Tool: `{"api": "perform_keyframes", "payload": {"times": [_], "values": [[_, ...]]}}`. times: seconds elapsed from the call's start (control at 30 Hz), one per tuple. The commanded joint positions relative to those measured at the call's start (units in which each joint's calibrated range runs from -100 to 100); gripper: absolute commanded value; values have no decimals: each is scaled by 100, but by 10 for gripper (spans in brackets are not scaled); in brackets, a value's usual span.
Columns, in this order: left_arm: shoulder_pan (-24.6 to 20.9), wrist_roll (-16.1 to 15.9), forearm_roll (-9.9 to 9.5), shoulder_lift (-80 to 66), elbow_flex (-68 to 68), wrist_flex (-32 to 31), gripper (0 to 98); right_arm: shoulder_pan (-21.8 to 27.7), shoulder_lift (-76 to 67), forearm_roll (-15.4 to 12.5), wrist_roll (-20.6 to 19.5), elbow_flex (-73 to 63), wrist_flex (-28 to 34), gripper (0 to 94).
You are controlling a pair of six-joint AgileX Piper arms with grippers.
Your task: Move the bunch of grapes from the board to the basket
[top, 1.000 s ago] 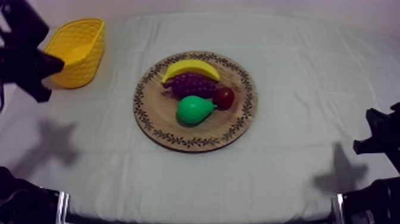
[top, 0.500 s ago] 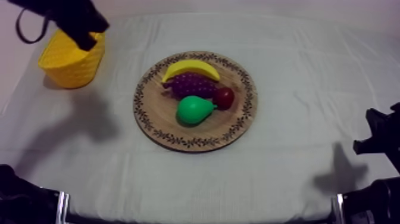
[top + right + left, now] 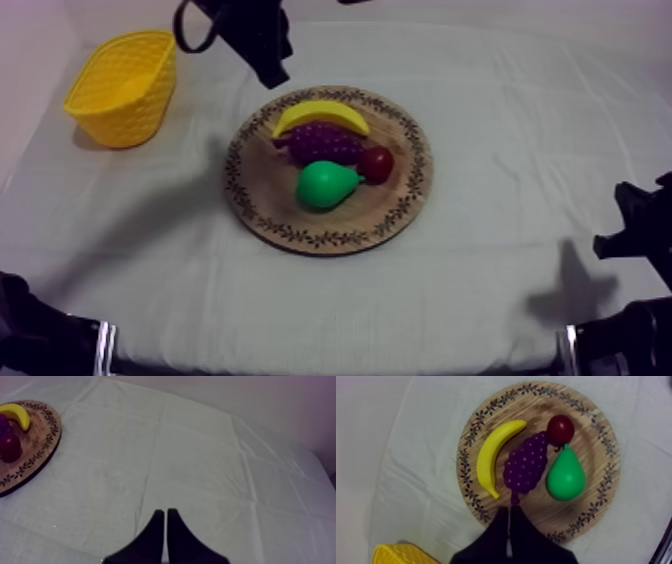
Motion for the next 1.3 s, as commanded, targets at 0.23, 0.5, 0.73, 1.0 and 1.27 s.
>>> {"api": "perform_keyframes", "payload": {"times": [0.23,0.5,0.73,1.0,1.27], "values": [[-165,-38,114,589,-315,-10,0,-1,0,0,-1,-4,0,3],[-70,-189,38,1023,-728,52,29,-1,0,0,-1,-4,0,3],[-79,-258,38,1275,-975,248,222,-1,0,0,-1,-4,0,3],[-24,-350,100,1336,-1030,425,511,-1,0,0,-1,-4,0,3],[17,-389,145,1383,-1098,621,703,-1,0,0,-1,-4,0,3]]}}
